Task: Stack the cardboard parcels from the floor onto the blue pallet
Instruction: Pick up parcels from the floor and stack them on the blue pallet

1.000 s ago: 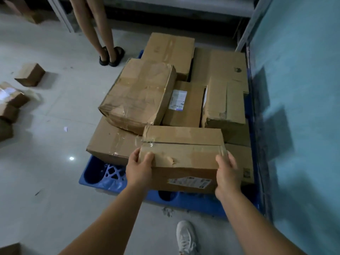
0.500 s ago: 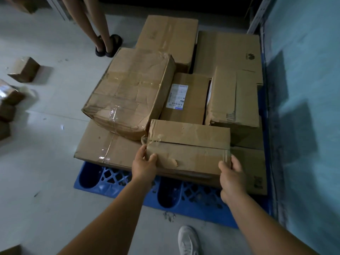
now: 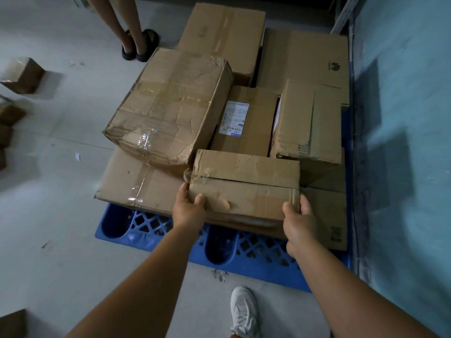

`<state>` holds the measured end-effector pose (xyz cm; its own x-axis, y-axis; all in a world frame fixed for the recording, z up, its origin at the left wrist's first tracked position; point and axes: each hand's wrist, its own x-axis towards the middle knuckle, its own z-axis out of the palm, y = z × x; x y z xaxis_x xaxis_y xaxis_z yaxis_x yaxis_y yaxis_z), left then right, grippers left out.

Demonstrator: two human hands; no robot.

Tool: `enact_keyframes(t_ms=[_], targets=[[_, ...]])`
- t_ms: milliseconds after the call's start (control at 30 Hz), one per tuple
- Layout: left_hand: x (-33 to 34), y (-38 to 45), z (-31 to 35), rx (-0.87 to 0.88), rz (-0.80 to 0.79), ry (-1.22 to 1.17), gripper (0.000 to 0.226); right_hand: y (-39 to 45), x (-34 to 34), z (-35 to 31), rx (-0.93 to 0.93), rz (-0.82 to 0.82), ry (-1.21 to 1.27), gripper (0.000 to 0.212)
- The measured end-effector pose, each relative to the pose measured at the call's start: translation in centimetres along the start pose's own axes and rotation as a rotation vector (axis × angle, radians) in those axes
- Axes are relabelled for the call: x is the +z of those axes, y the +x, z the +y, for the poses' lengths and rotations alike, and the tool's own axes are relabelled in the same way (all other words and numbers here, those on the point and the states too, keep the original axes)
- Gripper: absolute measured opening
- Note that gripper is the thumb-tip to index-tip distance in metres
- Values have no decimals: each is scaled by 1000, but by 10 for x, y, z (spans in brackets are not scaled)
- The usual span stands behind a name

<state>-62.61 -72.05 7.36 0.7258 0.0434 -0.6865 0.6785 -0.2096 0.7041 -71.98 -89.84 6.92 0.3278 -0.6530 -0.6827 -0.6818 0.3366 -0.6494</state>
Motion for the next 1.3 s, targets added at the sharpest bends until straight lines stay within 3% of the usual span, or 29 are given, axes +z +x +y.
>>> enact_keyframes(t_ms=[200,467,667,933,1300], targets=[[-25,-37,10,20,48,13,76,-48,3,-17,-55,7,-95,64],[-99,-111,42,152,22,-115,65,-163,21,-47,-249,-46,-31,60],[-181,-171,75,274,27,-172,54,-282,60,-71,-378,-165,-15,51],[-304,-224,110,416,158,-324,54,-422,133,-97,-563,-397,12,50],[-442,-222,133,430,395,-473,52,-509,266,-127,-689,-695,-131,53]])
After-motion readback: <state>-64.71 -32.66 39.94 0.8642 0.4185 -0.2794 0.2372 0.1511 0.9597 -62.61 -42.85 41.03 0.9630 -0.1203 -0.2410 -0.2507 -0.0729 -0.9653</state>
